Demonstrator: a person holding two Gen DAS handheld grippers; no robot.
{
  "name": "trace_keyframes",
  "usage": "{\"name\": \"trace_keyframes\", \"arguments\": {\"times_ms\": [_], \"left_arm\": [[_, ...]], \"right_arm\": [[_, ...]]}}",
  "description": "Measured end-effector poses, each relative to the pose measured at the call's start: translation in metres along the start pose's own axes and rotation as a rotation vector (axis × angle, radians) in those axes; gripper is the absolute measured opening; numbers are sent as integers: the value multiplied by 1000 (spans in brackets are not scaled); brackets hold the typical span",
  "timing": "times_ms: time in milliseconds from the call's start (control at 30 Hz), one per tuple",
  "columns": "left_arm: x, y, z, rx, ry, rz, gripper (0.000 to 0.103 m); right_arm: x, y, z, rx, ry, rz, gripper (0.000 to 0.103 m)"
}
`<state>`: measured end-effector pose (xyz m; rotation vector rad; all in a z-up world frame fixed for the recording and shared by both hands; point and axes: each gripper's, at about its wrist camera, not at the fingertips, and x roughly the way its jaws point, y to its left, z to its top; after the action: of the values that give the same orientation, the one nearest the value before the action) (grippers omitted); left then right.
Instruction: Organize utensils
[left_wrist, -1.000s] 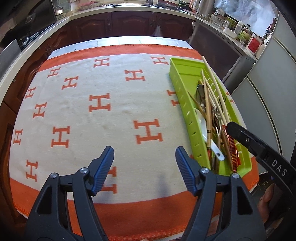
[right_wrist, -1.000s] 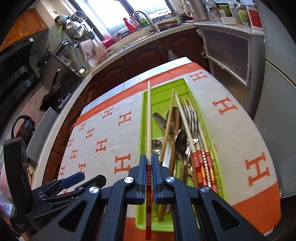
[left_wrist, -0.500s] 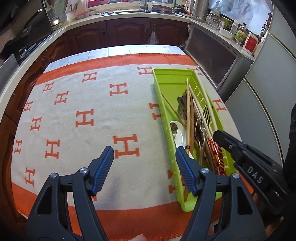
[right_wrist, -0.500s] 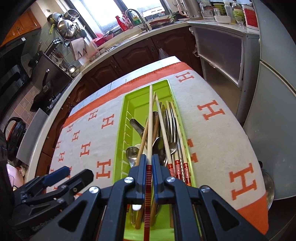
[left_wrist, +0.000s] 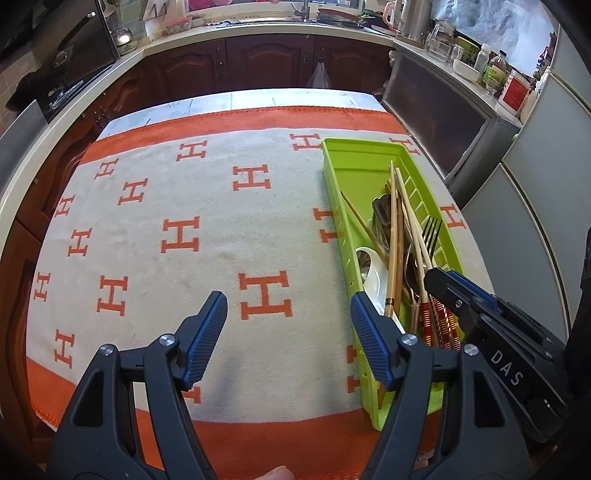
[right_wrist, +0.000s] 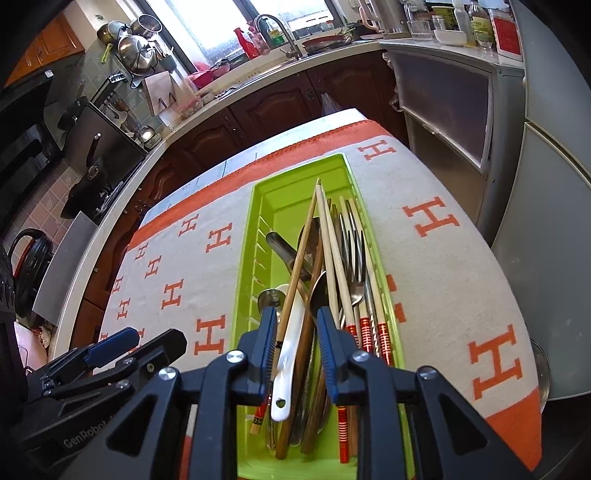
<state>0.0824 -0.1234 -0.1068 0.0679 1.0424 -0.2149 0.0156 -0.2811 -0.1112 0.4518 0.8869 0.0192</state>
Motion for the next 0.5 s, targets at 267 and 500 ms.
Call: {"name": "trace_keyframes", "arguments": {"times_ms": [267, 500], "left_arm": [[-1, 10, -6, -8, -1, 7, 67], [-9, 24, -13, -19, -15, 17, 67]], "right_arm": [[-2, 10, -6, -15, 5, -7, 23], [-6, 17, -10, -10, 10, -9, 23]]}}
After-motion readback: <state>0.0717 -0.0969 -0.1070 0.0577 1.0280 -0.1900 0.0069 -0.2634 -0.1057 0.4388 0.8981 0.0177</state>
